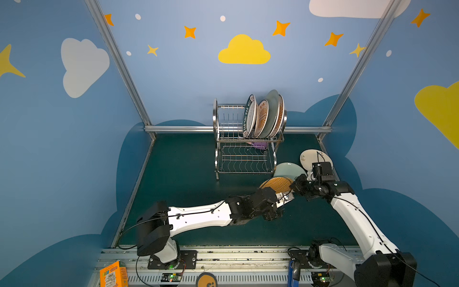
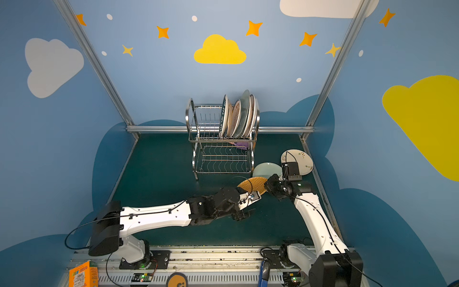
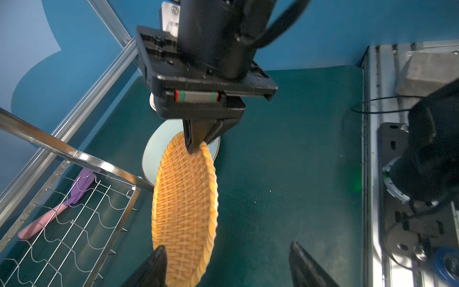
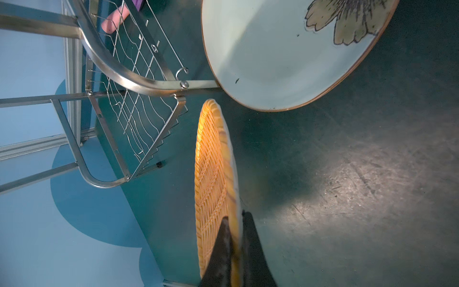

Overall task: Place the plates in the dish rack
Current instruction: 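Reach the left gripper to the raised wicker tray rim and grasp it, then lift the wicker tray to the top tier with left gripper while right releases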

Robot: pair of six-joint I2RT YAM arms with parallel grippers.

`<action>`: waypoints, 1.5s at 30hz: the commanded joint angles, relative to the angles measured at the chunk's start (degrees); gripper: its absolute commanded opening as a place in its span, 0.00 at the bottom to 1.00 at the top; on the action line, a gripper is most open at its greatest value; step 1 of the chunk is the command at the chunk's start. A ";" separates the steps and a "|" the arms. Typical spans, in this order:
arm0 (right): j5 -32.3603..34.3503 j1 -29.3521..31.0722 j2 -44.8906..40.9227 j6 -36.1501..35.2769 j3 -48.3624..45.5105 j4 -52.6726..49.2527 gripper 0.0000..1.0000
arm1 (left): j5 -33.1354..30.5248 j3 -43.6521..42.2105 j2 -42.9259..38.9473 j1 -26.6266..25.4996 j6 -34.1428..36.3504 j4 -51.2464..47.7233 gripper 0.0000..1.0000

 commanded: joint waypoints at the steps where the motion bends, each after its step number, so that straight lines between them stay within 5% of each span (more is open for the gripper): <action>1: -1.18 0.76 -1.28 0.70 2.81 -1.16 0.00 | -4.09 2.55 2.47 -0.36 1.32 -1.81 0.67; 7: -0.98 0.76 -3.66 0.74 2.67 -2.83 0.00 | -5.92 3.67 5.59 -0.70 0.76 -0.56 0.51; 28: -0.37 1.10 -6.69 1.22 2.36 -4.73 0.00 | -11.81 9.72 13.03 -1.23 3.05 -2.13 0.25; 35: -0.25 1.37 -6.69 0.93 3.15 -4.77 0.00 | -12.37 11.90 14.22 -1.32 2.31 -5.11 0.06; 39: -1.48 2.03 -6.39 -0.10 3.83 -2.56 0.00 | -11.29 10.46 11.40 -1.50 0.81 -5.36 0.04; 40: -1.51 2.23 -6.12 -0.49 4.15 -2.19 0.11 | -10.69 9.92 10.46 -1.50 0.46 -5.49 0.04; 43: -2.10 2.34 -5.18 -3.44 4.52 1.65 0.64 | -7.80 8.68 6.78 -1.83 -1.23 -7.18 0.04; 45: -1.87 2.26 -4.14 -5.50 5.11 4.37 0.85 | -5.52 7.40 3.54 -1.86 -3.28 -9.41 0.04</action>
